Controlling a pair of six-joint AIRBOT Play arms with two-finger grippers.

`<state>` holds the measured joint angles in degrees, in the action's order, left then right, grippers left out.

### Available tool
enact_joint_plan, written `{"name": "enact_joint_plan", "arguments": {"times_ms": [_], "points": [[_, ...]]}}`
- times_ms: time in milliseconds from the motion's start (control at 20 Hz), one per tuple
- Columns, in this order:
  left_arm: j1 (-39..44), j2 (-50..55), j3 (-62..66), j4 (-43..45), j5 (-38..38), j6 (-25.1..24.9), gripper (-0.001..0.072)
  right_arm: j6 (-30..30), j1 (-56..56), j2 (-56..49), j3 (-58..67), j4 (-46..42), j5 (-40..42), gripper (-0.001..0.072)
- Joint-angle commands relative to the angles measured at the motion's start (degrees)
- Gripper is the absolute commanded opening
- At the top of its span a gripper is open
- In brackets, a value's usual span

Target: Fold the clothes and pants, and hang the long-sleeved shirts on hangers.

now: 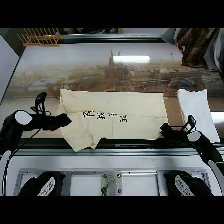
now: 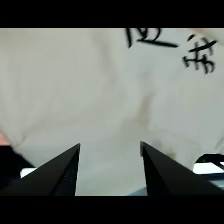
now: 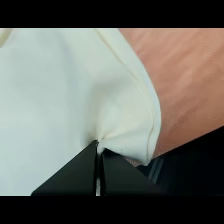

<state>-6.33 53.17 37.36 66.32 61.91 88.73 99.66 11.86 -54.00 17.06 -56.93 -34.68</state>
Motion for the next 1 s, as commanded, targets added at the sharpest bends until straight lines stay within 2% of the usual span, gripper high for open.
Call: {"name": "enact_joint_plan", "arguments": {"times_ms": [0, 50, 100, 150, 350, 600, 850, 900, 950], "points": [[-5.6, -2.6, -7.2, 5.2, 4.9, 2.6, 0.0391, -0.9, -0.2, 1.0, 0.2, 0.7, 0.3, 0.0009], [-6.6, -3.7, -9.7, 5.1, 3.8, 3.3, 0.0391, -0.9, -0.2, 1.0, 0.2, 0.7, 0.3, 0.0009], [-7.4, -4.7, -12.0, 5.1, 2.8, 3.5, 0.0494, -0.9, -0.2, 1.0, 0.2, 0.7, 0.3, 0.0009], [-7.8, -5.3, -13.8, 5.1, 1.9, 4.2, 0.0632, -0.9, -0.2, 1.0, 0.2, 0.7, 0.3, 0.0009], [-6.6, -3.5, -17.0, 2.1, -0.7, 5.2, 0.0615, -0.9, -0.2, 1.0, 0.2, 0.7, 0.3, 0.0009], [0.9, 5.6, -15.3, -5.1, -5.5, 5.2, 0.0615, -0.9, -0.2, 1.0, 0.2, 0.7, 0.3, 0.001], [8.8, 11.8, -11.7, -5.0, -5.3, 5.9, 0.0612, -0.9, -0.2, 1.0, 0.2, 0.7, 0.3, 0.001], [9.7, 12.1, -10.8, -4.8, -4.7, 5.9, 0.0475, -0.9, -0.2, 1.0, 0.4, 0.6, -0.3, 0.0009], [10.2, 11.9, -9.7, -4.3, -4.0, 5.8, 0.0182, -0.9, 0.0, 1.0, 1.0, 0.6, -1.3, 0.0009]]}}
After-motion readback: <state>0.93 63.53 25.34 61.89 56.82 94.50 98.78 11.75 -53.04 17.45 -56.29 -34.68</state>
